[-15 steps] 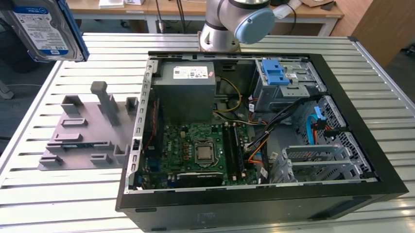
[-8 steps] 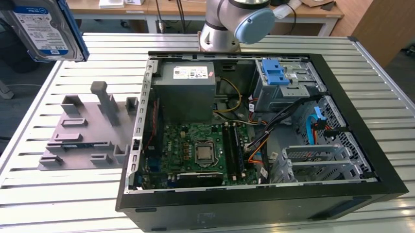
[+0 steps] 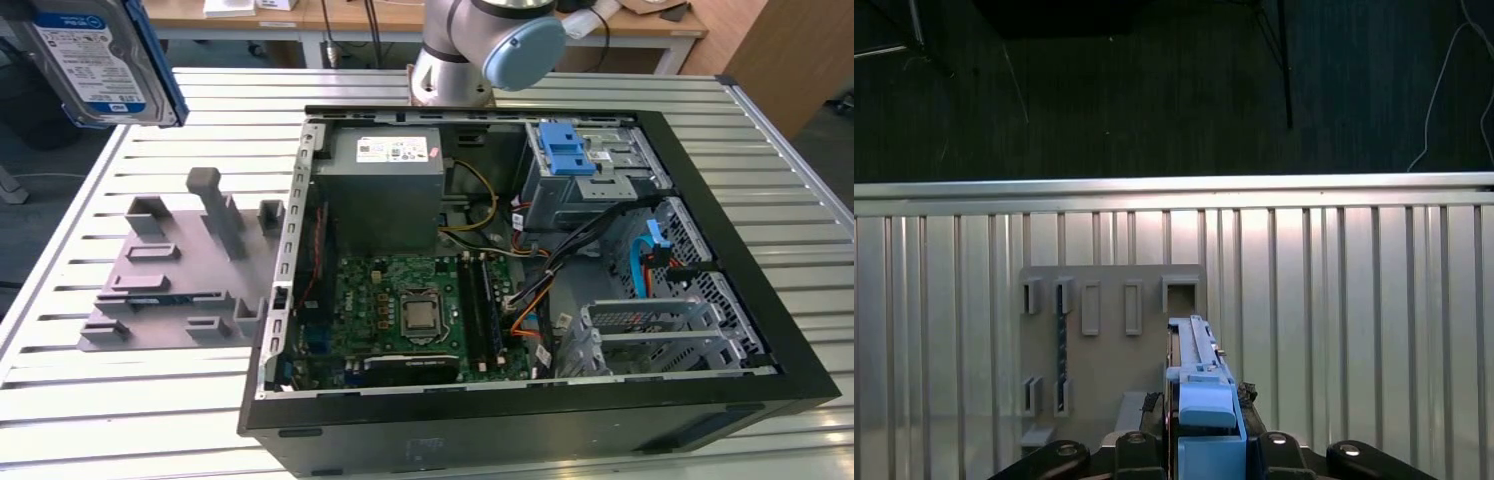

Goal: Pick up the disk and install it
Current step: 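Pick up the disk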

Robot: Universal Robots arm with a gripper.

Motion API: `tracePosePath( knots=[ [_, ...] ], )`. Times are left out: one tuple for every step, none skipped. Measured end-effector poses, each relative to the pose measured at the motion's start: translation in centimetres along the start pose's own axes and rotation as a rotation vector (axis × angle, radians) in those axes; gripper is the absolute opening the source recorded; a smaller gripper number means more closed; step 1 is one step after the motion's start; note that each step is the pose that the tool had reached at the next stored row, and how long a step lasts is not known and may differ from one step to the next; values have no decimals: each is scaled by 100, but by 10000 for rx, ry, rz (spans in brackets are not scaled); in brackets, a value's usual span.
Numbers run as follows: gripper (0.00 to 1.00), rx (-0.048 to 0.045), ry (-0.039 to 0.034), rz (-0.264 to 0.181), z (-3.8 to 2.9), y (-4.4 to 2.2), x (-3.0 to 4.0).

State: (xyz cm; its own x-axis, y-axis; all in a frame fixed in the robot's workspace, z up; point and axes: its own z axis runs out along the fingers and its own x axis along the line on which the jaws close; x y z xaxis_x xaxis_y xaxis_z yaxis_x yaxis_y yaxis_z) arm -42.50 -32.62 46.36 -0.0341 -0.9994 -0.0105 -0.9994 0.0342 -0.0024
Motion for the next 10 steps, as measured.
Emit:
tracePosePath(
  knots=[
    [37,-1,0,-1,-1,-2,0],
    [37,-2,1,-1,-1,-3,0],
    [37,-2,1,-1,-1,-4,0],
    [37,-2,1,-1,-3,-3,0],
    [37,-1,1,-1,-12,-4,0],
    [37,-2,1,-1,-31,-4,0],
    [37,-2,1,-1,-57,-4,-1],
    [37,-1,0,-1,-87,-4,-1],
    [37,0,0,-1,-112,-4,-1],
    [37,0,0,-1,-137,-4,-1]
  ],
)
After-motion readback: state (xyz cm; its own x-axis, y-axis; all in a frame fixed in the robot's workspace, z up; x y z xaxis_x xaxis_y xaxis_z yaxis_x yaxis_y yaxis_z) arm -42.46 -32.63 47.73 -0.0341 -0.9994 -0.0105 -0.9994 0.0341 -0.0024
